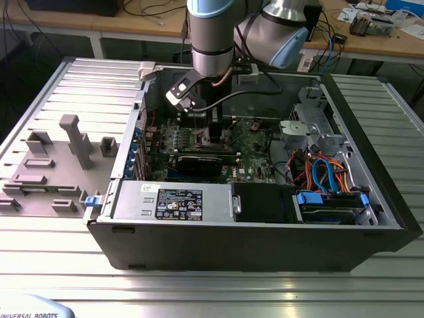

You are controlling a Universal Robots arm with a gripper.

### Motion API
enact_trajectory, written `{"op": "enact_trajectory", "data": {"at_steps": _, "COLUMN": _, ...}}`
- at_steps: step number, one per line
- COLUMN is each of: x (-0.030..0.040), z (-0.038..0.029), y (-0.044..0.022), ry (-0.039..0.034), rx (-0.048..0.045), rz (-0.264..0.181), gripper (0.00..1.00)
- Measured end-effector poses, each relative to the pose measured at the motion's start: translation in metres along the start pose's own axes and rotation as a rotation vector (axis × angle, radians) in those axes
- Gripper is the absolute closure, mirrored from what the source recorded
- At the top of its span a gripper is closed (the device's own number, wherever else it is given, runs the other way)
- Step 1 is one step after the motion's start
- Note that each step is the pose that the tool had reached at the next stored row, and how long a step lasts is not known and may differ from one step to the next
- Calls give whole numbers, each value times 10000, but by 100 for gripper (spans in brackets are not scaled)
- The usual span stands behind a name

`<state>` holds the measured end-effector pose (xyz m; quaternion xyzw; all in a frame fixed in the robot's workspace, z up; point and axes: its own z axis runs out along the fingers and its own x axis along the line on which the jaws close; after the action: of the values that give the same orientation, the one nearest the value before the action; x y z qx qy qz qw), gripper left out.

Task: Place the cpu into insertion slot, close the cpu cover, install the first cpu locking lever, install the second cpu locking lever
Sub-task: 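Place the cpu into insertion slot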

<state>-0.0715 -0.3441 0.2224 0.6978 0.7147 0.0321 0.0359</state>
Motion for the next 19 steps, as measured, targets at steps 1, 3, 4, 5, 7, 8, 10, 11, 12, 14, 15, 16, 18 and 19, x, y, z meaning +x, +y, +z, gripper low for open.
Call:
{"op": "enact_trajectory", "data": {"at_steps": 1, "x": 8, "z": 23, "y": -6, "ry": -9, "rx": 0, "rz": 0, "gripper": 46}}
{"op": "enact_trajectory", "data": {"at_steps": 3, "x": 23, "z": 52, "y": -15, "ry": -24, "rx": 2, "rz": 160, "gripper": 46}}
{"op": "enact_trajectory", "data": {"at_steps": 4, "x": 25, "z": 63, "y": -20, "ry": -33, "rx": 3, "rz": 245, "gripper": 46}}
{"op": "enact_trajectory", "data": {"at_steps": 5, "x": 27, "z": 72, "y": -24, "ry": -38, "rx": 3, "rz": 296, "gripper": 46}}
{"op": "enact_trajectory", "data": {"at_steps": 7, "x": 29, "z": 96, "y": -32, "ry": -40, "rx": 1, "rz": 320, "gripper": 46}}
{"op": "enact_trajectory", "data": {"at_steps": 8, "x": 30, "z": 104, "y": -34, "ry": -39, "rx": 0, "rz": 315, "gripper": 46}}
{"op": "enact_trajectory", "data": {"at_steps": 10, "x": 34, "z": 114, "y": -36, "ry": -40, "rx": -1, "rz": 310, "gripper": 46}}
{"op": "enact_trajectory", "data": {"at_steps": 11, "x": 38, "z": 118, "y": -36, "ry": -40, "rx": 0, "rz": 308, "gripper": 46}}
{"op": "enact_trajectory", "data": {"at_steps": 12, "x": 44, "z": 122, "y": -36, "ry": -38, "rx": -1, "rz": 299, "gripper": 46}}
{"op": "enact_trajectory", "data": {"at_steps": 14, "x": 63, "z": 138, "y": -38, "ry": -32, "rx": -3, "rz": 252, "gripper": 46}}
{"op": "enact_trajectory", "data": {"at_steps": 15, "x": 68, "z": 146, "y": -41, "ry": -32, "rx": -1, "rz": 224, "gripper": 46}}
{"op": "enact_trajectory", "data": {"at_steps": 16, "x": 69, "z": 156, "y": -44, "ry": -30, "rx": -2, "rz": 207, "gripper": 46}}
{"op": "enact_trajectory", "data": {"at_steps": 18, "x": 70, "z": 204, "y": -55, "ry": -26, "rx": -22, "rz": 173, "gripper": 46}}
{"op": "enact_trajectory", "data": {"at_steps": 19, "x": 70, "z": 216, "y": -57, "ry": -26, "rx": -22, "rz": 173, "gripper": 46}}
